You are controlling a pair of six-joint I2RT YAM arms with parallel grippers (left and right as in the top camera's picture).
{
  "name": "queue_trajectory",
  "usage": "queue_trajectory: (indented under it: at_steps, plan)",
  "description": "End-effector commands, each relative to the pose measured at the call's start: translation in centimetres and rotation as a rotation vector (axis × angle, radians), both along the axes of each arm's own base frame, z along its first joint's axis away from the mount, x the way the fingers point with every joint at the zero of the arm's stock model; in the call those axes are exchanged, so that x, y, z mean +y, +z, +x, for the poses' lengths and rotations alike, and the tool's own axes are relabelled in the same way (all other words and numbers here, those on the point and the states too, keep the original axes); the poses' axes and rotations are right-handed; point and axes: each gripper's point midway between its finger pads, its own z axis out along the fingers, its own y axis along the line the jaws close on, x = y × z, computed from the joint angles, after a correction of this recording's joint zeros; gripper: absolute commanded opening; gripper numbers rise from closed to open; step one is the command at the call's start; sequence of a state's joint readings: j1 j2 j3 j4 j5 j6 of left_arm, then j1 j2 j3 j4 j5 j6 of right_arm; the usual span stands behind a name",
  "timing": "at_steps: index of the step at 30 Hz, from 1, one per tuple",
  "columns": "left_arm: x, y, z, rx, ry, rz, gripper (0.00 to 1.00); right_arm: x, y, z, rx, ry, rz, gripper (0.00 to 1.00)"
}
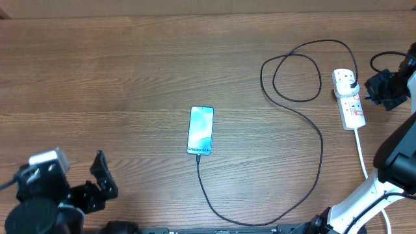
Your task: Plug charger to phone and switch on socket
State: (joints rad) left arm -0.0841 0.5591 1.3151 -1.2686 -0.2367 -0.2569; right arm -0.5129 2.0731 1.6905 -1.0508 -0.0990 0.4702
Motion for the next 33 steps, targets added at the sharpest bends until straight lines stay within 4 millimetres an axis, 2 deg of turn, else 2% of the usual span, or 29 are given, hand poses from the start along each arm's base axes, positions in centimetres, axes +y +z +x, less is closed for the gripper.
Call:
queue_trajectory:
  at_steps: [1,9,16,23,33]
  plan:
    - [0.3,0.5,-1.2,-0.051,0.017,-0.012,1.00,0.5,0.4,1.5,-0.025,0.033,-0.019,0.04]
    - [0.3,0.2,-1.9,-0.046,0.017,-0.012,1.00,1.2,0.3,1.9,-0.022,0.054,-0.031,0.04]
    - [0.4,-1.4,-2.8,0.030,0.017,-0.005,1.00,0.3,0.2,1.3,0.013,0.041,-0.084,0.04]
    - [0.5,-2.6,-3.5,0.087,0.017,0.000,1.00,0.8,0.1,1.6,0.013,0.055,-0.082,0.04]
    - [0.5,-2.9,-3.7,0.103,0.017,0.001,1.00,1.4,-1.8,1.9,0.036,0.066,-0.057,0.04]
